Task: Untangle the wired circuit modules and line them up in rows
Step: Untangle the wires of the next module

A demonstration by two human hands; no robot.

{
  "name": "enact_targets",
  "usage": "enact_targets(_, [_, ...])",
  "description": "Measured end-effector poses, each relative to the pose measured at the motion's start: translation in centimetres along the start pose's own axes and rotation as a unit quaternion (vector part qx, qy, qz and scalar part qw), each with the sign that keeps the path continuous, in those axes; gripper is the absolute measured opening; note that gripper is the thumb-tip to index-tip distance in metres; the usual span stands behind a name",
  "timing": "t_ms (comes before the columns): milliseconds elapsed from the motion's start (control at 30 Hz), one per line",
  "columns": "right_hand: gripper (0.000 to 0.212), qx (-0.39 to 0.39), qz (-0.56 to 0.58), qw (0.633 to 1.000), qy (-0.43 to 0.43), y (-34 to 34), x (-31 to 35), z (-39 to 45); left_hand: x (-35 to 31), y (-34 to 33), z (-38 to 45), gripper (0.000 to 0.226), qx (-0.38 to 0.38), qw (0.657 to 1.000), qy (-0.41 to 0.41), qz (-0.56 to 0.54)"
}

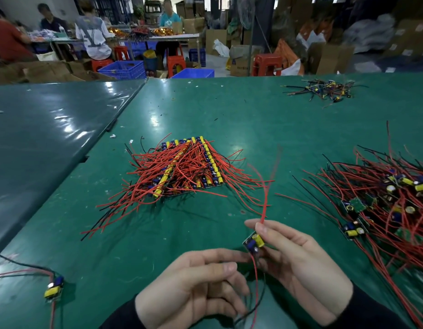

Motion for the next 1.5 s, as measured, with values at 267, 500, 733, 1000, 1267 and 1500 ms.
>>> enact_targets(267, [0.01,-0.068,0.133,0.989,-0.009,-0.1,-0.1,-0.2,0.6,-0.2,0.5,0.035,-0.086,0.989,-0.087,0.083])
enact_targets(500, [0.016,-0.058,0.119,0.991,-0.017,-0.8,-1.2,-0.6,0.0,-1.4,0.2,0.043,-0.221,0.906,-0.346,0.1])
enact_targets(733, [0.026,0.085,-0.087,0.985,0.124,-0.3,-0.5,-0.8,-1.3,0.0,-0.4,0.032,-0.25,0.912,-0.324,-0.031])
enact_targets(1000, [0.014,-0.07,-0.358,0.808,0.462,2.3,1.6,0.9,-2.1,0.8,-1.4,0.016,-0.198,0.967,-0.159,0.026])
enact_targets(1267, [0.028,0.142,-0.157,0.974,0.082,-0.4,-0.8,-0.7,-1.4,0.0,-0.8,0.018,-0.177,0.971,-0.161,0.015])
enact_targets(1500, [0.022,0.187,-0.136,0.972,0.037,-1.1,-0.6,-1.2,-1.4,0.3,-0.7,0.019,-0.179,0.936,-0.284,0.109])
Point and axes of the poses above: each hand's wrist, its own z-axis towards the middle knuckle, its own y-axis out of the back of the hand, x = y × z, the point moved 2 cm from there along z, towards the middle knuckle, and after that the axes turned 12 degrees about -x, right-handed, at the moved point
